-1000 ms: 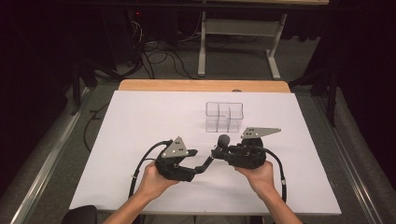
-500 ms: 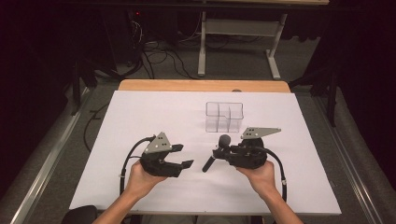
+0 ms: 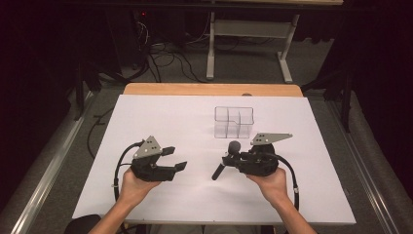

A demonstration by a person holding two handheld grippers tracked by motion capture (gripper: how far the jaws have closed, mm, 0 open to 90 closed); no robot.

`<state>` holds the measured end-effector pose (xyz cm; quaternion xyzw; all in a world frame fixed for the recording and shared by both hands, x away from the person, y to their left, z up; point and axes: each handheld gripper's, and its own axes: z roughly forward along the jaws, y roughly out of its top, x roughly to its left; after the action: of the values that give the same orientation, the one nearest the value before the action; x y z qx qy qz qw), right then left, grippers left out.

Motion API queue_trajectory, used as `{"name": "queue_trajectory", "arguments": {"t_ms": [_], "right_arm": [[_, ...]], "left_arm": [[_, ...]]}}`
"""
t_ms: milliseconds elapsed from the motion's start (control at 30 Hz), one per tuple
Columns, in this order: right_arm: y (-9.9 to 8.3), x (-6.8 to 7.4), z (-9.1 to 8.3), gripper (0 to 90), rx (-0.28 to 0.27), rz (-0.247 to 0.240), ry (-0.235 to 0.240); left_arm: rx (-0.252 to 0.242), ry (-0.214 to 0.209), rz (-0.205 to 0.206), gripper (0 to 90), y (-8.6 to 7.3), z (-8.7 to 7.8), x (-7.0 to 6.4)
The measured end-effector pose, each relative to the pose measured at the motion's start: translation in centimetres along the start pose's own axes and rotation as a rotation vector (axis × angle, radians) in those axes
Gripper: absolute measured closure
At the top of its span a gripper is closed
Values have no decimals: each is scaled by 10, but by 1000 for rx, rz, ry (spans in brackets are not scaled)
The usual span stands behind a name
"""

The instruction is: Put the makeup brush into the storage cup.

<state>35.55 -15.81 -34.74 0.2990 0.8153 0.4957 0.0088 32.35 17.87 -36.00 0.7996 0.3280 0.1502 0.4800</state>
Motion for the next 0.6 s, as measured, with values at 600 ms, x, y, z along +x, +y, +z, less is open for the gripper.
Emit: {"name": "queue_trajectory", "arguments": {"t_ms": [600], "right_arm": [[0, -1, -4, 724, 6, 2, -21]], "left_arm": [[-56, 66, -69, 337, -18, -14, 20]]}}
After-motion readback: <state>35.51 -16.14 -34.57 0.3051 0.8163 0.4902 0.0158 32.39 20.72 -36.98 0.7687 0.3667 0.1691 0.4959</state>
